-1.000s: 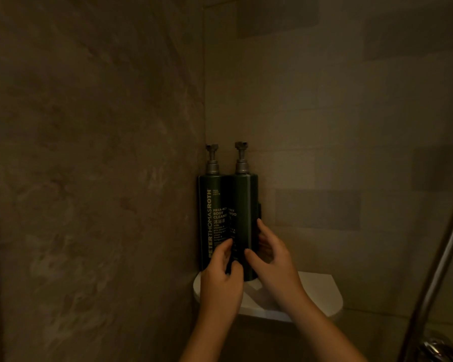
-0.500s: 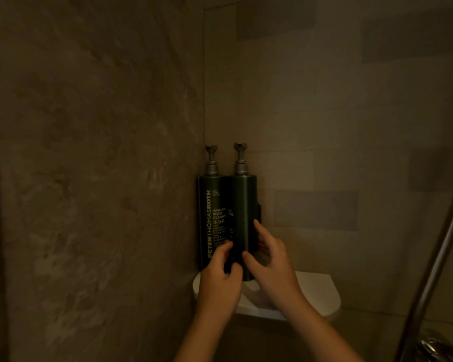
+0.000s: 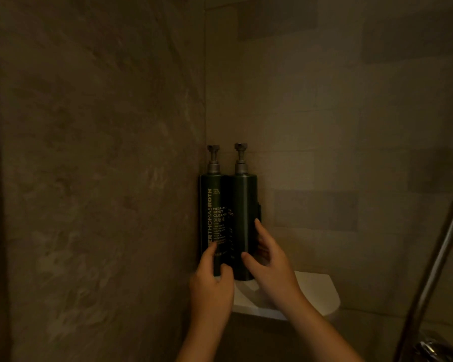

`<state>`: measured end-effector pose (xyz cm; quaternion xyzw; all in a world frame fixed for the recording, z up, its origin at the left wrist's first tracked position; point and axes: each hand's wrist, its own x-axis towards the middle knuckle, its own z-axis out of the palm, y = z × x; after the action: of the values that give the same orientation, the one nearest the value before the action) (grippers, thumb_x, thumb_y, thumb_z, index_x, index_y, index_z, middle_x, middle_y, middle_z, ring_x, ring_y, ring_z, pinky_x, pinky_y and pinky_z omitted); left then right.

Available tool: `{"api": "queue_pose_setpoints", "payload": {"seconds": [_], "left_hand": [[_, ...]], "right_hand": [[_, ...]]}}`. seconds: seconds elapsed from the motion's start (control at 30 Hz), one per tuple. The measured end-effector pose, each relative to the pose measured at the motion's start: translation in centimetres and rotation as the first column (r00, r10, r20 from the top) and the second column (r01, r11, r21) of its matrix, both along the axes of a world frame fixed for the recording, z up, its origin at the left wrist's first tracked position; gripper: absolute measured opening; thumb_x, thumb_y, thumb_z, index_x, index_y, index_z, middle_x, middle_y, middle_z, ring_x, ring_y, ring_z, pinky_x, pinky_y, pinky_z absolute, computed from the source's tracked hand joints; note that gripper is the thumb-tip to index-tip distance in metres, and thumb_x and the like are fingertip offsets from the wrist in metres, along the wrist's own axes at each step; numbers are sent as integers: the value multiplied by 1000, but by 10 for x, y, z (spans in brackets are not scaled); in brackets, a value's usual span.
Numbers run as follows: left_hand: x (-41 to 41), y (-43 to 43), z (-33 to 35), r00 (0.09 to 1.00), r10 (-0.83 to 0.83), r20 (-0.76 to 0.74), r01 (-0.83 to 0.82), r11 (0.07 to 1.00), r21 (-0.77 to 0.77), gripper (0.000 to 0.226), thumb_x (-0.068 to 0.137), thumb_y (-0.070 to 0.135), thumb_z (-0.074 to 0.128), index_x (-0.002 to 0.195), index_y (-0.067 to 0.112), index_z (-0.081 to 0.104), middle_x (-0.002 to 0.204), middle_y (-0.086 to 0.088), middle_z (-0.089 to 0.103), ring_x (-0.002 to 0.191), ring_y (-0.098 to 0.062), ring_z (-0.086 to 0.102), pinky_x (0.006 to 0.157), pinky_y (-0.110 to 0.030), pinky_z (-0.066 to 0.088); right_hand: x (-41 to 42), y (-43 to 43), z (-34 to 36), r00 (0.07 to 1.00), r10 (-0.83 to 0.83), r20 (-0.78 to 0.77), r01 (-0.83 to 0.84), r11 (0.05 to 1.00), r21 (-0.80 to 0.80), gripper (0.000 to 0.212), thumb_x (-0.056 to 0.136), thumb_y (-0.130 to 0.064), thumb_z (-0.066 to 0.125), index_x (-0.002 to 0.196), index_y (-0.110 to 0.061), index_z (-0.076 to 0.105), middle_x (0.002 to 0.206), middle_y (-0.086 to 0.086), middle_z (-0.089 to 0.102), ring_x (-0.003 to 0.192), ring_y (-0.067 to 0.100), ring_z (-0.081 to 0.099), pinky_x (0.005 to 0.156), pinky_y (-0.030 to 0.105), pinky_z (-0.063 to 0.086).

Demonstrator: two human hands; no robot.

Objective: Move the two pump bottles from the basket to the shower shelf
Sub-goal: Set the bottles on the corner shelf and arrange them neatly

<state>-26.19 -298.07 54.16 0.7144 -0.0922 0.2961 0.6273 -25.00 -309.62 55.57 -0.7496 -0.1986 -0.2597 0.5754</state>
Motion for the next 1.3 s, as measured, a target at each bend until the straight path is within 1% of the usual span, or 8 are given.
{"api": "queue_pose_setpoints", "payload": {"seconds": [0.1,0.23,0.37,0.5,0.63,0.8,1.1,1.3], "left_hand": [[-1,2,-1,1000,-20,-4,20,1000,-3,48,87,5,48,132,18,38,138,-8,44,125,-18,42,98,-27,34],[-4,1,-2,1000,-21,-10,21,1000,-12,47,86,4,49,130,17,41,136,-10,47,125,-20,42,105,-38,35],[-6,0,-2,1000,12,3,-12,1000,-2,45,86,3,49,129,16,44,134,-9,48,123,-20,44,101,-31,35],[-8,-2,-3,1000,17,3,-17,1000,0,44,86,3,49,128,16,45,133,-9,50,121,-20,46,103,-35,37],[-10,-5,-2,998,-34,49,35,999,-13,42,86,-1,47,124,16,49,125,-5,55,113,-12,50,92,-24,38],[-6,-10,-1,984,-178,32,179,983,-35,43,87,-3,45,123,20,48,119,7,52,111,-5,48,72,0,40],[2,-8,-6,978,-205,45,207,977,-42,45,86,-3,46,123,24,48,121,8,51,116,-7,47,81,-9,37],[1,-8,-7,980,-193,44,195,980,-32,45,86,-2,47,124,23,47,122,7,50,115,-7,46,81,-8,36]], "right_hand": [[0,1,0,1000,2,-4,-2,1000,0,70,82,-21,62,133,-48,23,130,2,46,118,14,47,99,43,44],[-2,0,0,1000,1,-6,-1,1000,4,70,82,-20,62,134,-45,23,129,2,46,117,12,46,99,41,44],[-3,0,1,1000,-5,-5,5,1000,5,69,83,-19,62,133,-47,23,127,1,46,116,11,46,99,37,43],[-3,0,0,1000,-5,-18,5,1000,8,69,83,-20,62,135,-44,24,129,2,46,117,12,46,99,39,44],[-2,0,0,1000,-7,-22,7,1000,9,69,83,-20,62,136,-43,24,130,1,45,117,11,45,99,36,43],[-2,-2,0,1000,-3,-28,3,1000,5,69,82,-19,62,136,-41,25,132,3,46,119,15,46,99,42,43],[-3,0,-1,1000,-15,-27,15,1000,-8,69,82,-19,62,135,-43,26,131,1,46,119,14,46,99,43,43],[-3,0,-1,999,-29,-29,28,999,-17,67,82,-20,62,133,-45,27,131,0,47,118,12,47,99,41,43]]}}
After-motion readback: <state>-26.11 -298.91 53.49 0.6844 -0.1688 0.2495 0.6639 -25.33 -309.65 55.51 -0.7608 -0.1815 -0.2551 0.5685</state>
